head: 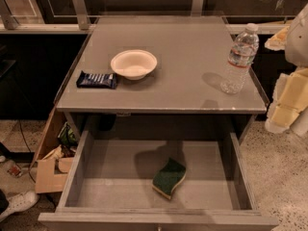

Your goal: Pick sponge from top drawer and place on counter

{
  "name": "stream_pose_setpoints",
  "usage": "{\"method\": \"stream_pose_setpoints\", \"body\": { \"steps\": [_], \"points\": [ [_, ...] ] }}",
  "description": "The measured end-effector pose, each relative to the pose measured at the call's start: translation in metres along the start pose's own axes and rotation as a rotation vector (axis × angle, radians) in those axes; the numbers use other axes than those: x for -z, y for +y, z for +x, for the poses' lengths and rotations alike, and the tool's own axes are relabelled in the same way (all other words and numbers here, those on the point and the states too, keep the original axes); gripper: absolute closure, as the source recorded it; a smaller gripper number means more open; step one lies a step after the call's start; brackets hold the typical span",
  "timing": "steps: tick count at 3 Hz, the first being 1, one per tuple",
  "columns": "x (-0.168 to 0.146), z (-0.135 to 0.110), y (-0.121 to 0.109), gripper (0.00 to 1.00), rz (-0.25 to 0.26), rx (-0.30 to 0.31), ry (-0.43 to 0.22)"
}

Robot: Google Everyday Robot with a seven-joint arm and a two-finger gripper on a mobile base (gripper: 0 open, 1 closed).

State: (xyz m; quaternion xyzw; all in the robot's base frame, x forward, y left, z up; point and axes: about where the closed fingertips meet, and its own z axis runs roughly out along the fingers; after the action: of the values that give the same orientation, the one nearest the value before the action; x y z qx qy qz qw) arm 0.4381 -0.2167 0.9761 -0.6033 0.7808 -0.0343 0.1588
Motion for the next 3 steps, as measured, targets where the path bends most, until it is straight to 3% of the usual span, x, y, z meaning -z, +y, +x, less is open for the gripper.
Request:
{"method": "stream_pose_setpoints", "body": {
  "steps": [2, 3],
  "points": [
    [-0.011, -0.004, 0.000, 0.00, -0.014, 0.014, -0.032],
    [-0.026, -0.009, 0.003, 0.00, -0.057, 0.027, -0.072]
  ]
}}
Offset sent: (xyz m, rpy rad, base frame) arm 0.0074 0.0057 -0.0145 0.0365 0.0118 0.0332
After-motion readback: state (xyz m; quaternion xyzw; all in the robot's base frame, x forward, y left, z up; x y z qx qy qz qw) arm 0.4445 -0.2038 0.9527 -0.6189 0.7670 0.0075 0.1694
